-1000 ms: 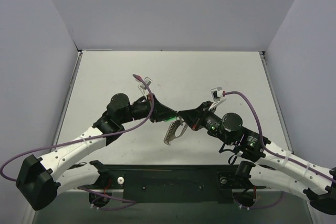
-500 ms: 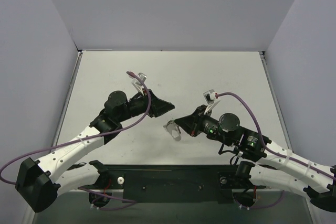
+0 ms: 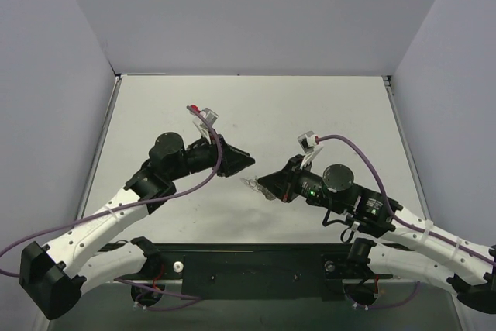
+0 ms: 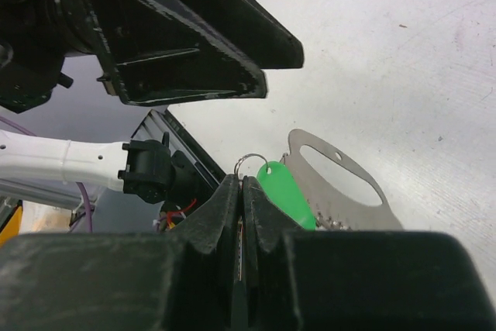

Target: Remove the keys from the keyring

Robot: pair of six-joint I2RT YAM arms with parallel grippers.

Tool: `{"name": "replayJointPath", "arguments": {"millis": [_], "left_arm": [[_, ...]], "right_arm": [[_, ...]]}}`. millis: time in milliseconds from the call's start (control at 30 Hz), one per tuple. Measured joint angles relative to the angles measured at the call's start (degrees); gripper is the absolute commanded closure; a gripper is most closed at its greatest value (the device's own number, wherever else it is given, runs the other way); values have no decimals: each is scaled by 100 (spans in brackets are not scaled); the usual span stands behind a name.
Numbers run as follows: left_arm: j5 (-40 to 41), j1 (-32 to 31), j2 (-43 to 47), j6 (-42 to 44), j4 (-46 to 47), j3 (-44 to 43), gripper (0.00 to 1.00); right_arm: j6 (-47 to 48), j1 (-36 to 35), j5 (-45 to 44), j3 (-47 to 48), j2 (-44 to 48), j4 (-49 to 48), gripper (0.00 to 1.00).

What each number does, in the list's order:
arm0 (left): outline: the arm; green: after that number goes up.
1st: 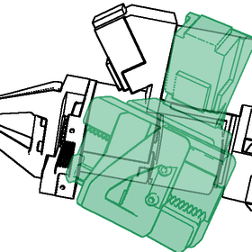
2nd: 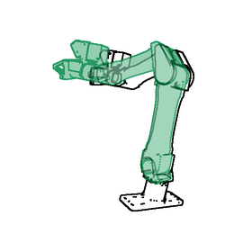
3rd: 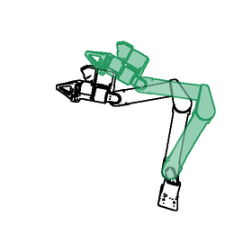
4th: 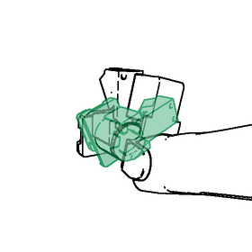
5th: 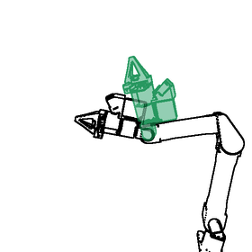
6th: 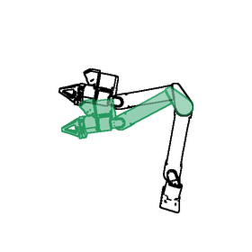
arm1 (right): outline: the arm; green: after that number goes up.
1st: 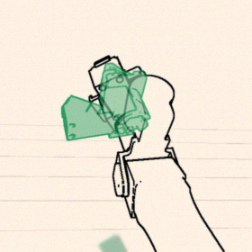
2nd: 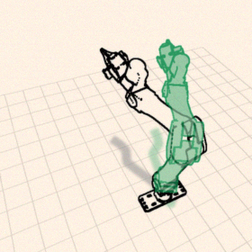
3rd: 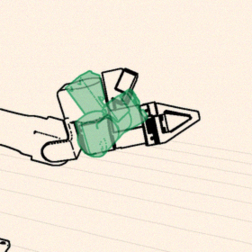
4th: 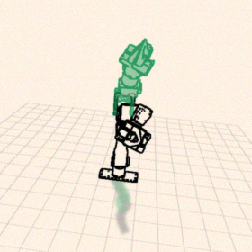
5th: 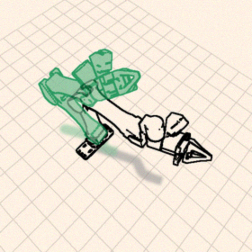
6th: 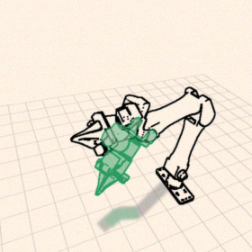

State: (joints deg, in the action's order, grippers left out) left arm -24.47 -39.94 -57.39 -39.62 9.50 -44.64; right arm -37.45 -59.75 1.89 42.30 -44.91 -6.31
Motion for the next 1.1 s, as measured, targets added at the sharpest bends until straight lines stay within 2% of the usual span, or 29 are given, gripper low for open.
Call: {"name": "replayJointPath", "arguments": {"millis": [300,567,800,967,1100], "left_arm": [[-354,0,428,1349,-1224,-667,48],[-535,0,946,2535,-1937,-713,46],[-651,-2,1276,3307,-1792,-343,43],[-883,-59,1252,3709,-1443,203,43],[-1056,-223,1176,4037,-1215,280,43]], "right_arm": [[254,413,457,398,-57,553,100],[584,634,1113,866,-188,1128,100],[848,866,1690,1228,-507,1517,100],[973,957,1963,1331,-660,1725,100],[1056,990,2129,1370,-741,1821,100]]}}
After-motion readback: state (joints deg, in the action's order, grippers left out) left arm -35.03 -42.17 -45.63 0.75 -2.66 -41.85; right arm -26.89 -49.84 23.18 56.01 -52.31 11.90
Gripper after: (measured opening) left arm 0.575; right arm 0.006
